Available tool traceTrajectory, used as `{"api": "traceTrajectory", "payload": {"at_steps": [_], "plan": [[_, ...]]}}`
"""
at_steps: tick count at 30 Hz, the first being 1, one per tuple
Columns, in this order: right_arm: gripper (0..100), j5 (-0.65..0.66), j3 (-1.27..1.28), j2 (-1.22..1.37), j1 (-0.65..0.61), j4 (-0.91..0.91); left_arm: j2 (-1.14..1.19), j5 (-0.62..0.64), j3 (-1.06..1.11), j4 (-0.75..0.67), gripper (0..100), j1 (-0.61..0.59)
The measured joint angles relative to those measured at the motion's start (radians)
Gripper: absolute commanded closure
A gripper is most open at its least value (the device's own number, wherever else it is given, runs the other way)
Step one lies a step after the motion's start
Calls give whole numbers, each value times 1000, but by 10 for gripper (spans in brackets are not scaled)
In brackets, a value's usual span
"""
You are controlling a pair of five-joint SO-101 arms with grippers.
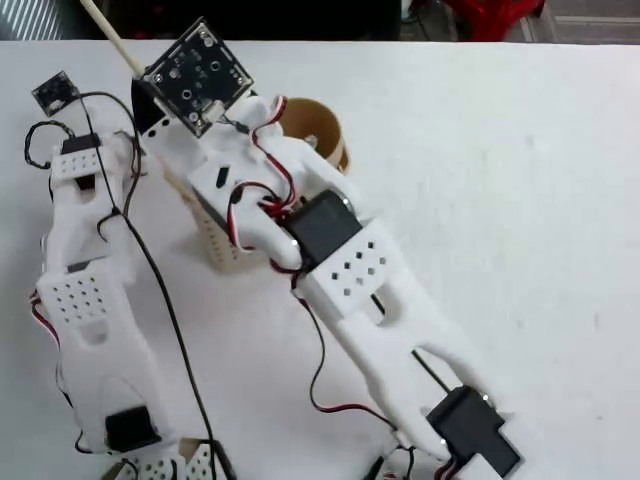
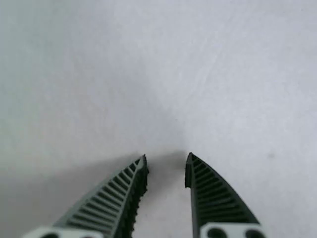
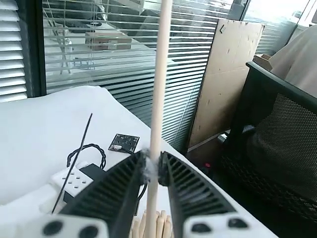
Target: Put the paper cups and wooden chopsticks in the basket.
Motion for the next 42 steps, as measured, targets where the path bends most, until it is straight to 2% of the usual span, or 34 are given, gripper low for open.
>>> {"api": "traceTrajectory", "payload": {"at_steps": [7,15,20,27,34,38,42], "plan": [[850,0,0,0,0,0,0,0,0,0,854,0],[885,-2,0,0,0,0,0,0,0,0,854,0],[985,-2,-6,0,0,43,0,0,0,0,854,0],[981,-2,-11,-2,11,325,0,0,0,0,854,0],[981,-2,-11,-15,161,753,0,0,-6,12,856,0],[981,-2,14,-28,242,962,-26,-2,-60,146,854,-3],[981,-2,97,-31,327,1022,-91,-6,-133,301,854,-25]]}}
